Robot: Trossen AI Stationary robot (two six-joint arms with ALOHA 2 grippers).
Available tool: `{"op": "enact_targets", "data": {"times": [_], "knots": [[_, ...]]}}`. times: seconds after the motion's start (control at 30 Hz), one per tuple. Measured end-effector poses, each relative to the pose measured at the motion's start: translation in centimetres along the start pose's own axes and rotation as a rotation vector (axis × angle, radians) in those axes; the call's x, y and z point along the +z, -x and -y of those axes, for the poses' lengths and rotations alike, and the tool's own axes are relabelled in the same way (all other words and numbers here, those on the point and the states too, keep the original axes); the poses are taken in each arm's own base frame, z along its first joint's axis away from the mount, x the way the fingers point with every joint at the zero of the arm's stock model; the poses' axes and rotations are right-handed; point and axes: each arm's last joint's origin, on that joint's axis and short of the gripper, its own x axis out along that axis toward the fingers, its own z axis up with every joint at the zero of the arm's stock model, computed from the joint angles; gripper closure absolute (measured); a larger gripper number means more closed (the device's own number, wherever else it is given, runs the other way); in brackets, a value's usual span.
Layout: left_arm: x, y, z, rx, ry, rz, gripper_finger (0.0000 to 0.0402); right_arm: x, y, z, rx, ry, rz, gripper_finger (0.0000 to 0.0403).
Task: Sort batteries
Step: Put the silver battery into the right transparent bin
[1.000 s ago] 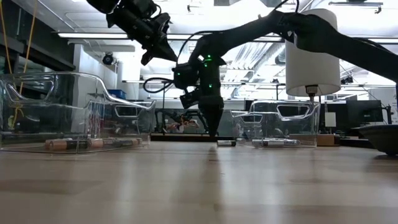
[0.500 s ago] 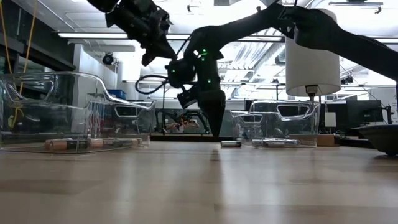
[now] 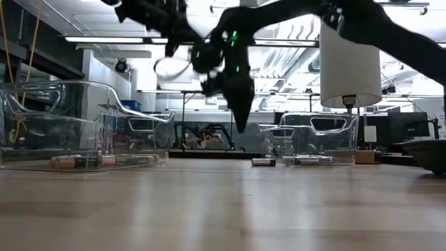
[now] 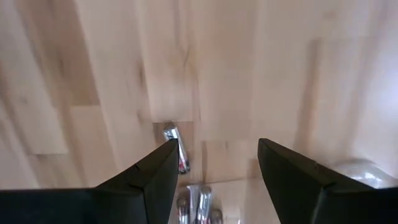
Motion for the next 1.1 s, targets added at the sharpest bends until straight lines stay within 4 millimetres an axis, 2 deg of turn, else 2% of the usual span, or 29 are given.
{"op": "enact_targets", "data": {"times": [0.1, 0.17, 0.23, 0.33, 0.43, 0.5, 0.57, 0.63, 0.77, 0.83, 0.9, 1.0, 1.1], "knots": [[2.2, 2.0, 1.2, -0.037, -0.038, 0.187, 0.0402, -1.3, 3.8, -0.2, -0.044, -0.025, 0.073, 0.0190], [3.4, 3.4, 1.9, -0.053, -0.042, 0.298, 0.0402, -1.6, 4.7, -0.1, -0.055, -0.029, 0.099, 0.0190], [3.9, 3.9, 2.6, -0.096, -0.036, 0.347, 0.0402, -1.4, 4.4, 0.0, -0.053, -0.030, 0.101, 0.0190], [3.5, 3.3, 3.6, -0.225, 0.043, 0.287, 0.0402, -1.1, 3.3, 0.0, -0.030, -0.029, 0.080, 0.0190], [2.9, 2.9, 4.5, -0.378, 0.087, 0.189, 0.0402, -1.7, 4.7, -0.2, -0.010, -0.019, 0.102, 0.0190], [2.7, 3.4, 5.0, -0.426, 0.106, 0.155, 0.0402, -1.8, 4.2, -0.3, 0.036, -0.004, 0.080, 0.0190], [2.7, 4.2, 5.4, -0.431, 0.092, 0.161, 0.0401, -1.7, 3.0, -0.4, 0.075, -0.002, 0.074, 0.0190], [3.0, 5.5, 5.7, -0.408, 0.056, 0.198, 0.0402, -2.5, 2.6, -1.0, 0.063, 0.015, 0.050, 0.0190], [3.6, 8.4, 5.8, -0.302, -0.006, 0.314, 0.0402, -6.5, 4.6, -2.9, 0.015, 0.064, 0.105, 0.0190], [3.8, 9.4, 5.7, -0.253, -0.015, 0.359, 0.0402, -8.2, 4.2, -3.8, 0.002, 0.067, 0.148, 0.0190], [4.1, 10.0, 5.5, -0.222, -0.038, 0.397, 0.0402, -9.1, 3.9, -4.7, -0.037, 0.094, 0.235, 0.0190], [4.3, 10.3, 5.1, -0.177, -0.047, 0.430, 0.0402, -9.6, 4.7, -6.1, -0.086, 0.167, 0.389, 0.0190], [4.3, 10.1, 4.8, -0.168, -0.034, 0.430, 0.0402, -9.2, 3.4, -7.1, -0.086, 0.219, 0.405, 0.0190]]}}
